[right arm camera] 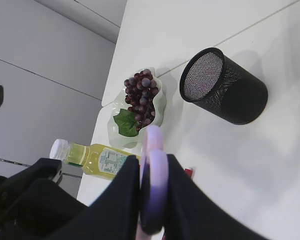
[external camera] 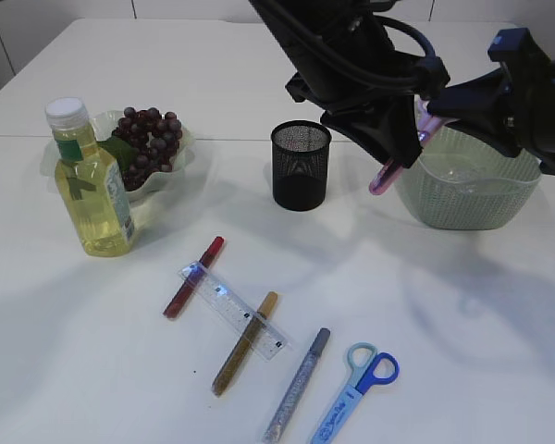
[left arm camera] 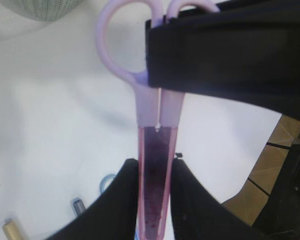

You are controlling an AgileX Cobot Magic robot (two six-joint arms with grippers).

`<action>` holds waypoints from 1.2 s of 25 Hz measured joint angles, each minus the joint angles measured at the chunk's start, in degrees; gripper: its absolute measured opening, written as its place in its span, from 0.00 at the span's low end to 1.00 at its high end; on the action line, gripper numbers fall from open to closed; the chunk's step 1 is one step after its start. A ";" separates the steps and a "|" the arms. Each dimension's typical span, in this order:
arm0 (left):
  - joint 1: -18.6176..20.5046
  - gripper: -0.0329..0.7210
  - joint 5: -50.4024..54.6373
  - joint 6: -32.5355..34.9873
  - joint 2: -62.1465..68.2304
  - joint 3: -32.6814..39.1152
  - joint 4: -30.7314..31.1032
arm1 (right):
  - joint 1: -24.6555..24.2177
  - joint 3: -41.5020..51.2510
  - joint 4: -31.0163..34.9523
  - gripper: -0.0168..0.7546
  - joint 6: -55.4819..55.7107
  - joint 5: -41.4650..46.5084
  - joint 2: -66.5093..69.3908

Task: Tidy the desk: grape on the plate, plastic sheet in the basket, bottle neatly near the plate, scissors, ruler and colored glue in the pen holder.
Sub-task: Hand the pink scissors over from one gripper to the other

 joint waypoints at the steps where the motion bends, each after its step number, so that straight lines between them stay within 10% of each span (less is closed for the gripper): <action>1: 0.00 0.23 0.00 0.00 0.00 0.00 0.00 | 0.00 0.00 0.00 0.20 0.00 0.00 0.00; 30: 0.00 0.25 0.00 0.00 0.00 0.00 -0.70 | 0.00 0.00 0.00 0.20 0.12 0.00 0.00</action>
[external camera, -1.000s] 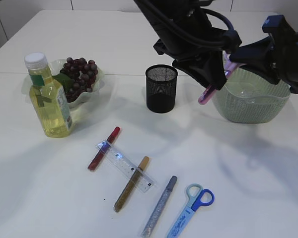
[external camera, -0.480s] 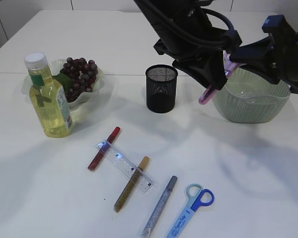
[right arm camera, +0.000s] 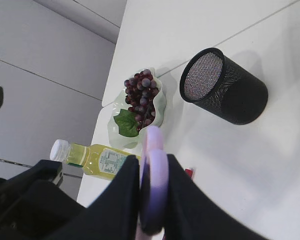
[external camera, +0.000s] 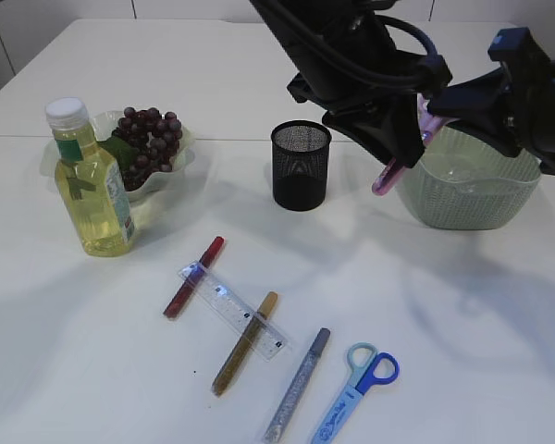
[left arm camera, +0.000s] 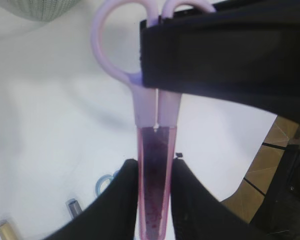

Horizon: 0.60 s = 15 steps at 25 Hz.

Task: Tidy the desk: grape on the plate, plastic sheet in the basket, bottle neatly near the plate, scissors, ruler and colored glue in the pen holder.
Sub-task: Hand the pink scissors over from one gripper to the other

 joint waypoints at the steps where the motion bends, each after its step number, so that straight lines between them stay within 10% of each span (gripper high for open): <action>1: 0.00 0.25 0.00 0.00 0.00 0.00 -0.10 | 0.00 0.00 0.00 0.20 0.00 0.00 0.00; 15: 0.00 0.26 0.00 0.00 0.00 0.00 -0.24 | 0.00 0.00 0.04 0.20 0.00 0.00 0.00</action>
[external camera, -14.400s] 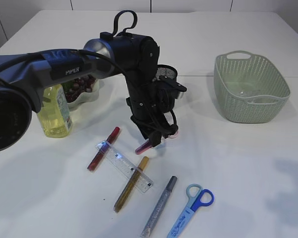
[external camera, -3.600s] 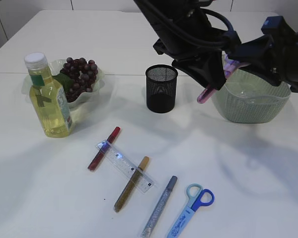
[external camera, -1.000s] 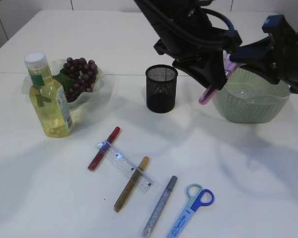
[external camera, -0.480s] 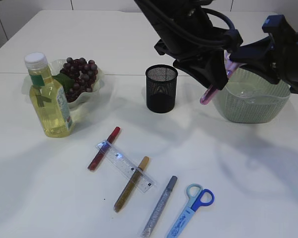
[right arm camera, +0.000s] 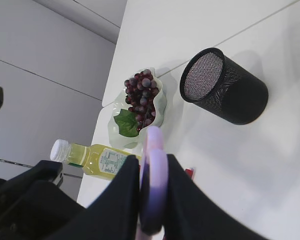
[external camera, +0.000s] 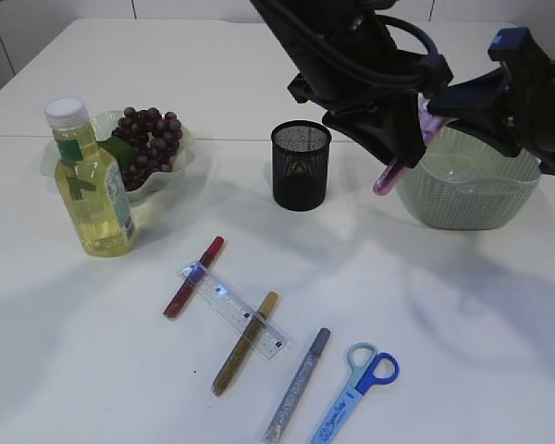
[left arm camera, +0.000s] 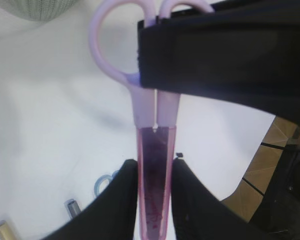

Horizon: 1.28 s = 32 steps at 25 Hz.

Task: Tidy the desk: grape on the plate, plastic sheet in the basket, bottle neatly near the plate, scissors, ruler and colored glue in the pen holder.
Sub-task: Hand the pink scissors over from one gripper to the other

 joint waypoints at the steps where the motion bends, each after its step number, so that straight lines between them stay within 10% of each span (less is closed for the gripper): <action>1: 0.00 0.26 0.00 0.00 0.00 0.00 0.00 | 0.00 0.00 0.00 0.20 0.00 0.00 0.00; 32: 0.00 0.28 0.00 0.00 0.00 0.00 -0.25 | 0.00 0.00 0.00 0.13 0.00 -0.10 0.00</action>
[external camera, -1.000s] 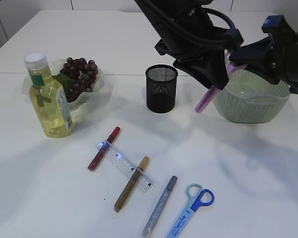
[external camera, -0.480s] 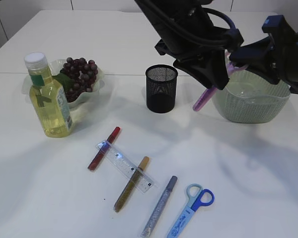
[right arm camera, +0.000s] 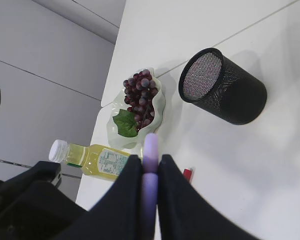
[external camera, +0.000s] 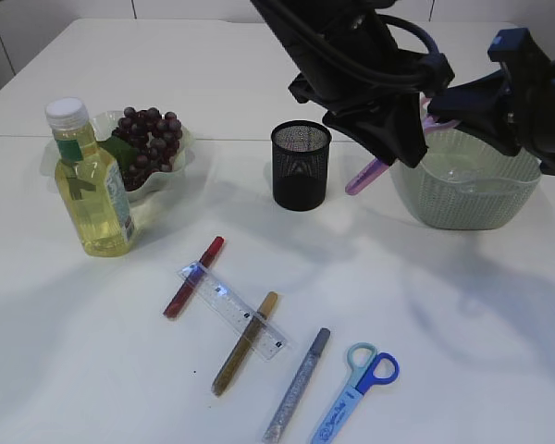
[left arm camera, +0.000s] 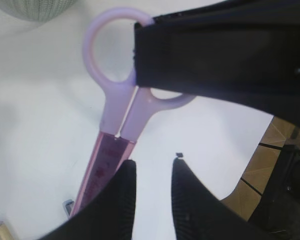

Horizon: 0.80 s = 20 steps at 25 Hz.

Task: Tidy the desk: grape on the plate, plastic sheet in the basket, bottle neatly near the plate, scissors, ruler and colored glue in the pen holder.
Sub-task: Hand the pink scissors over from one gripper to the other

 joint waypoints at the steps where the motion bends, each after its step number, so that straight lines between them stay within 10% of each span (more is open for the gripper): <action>1: 0.00 0.29 0.00 0.00 0.00 0.00 0.00 | 0.00 0.00 0.00 0.13 0.00 0.00 0.00; 20: 0.12 0.29 0.09 0.00 -1.29 0.00 3.92 | 0.00 -0.11 0.00 0.13 -9.58 -2.44 0.00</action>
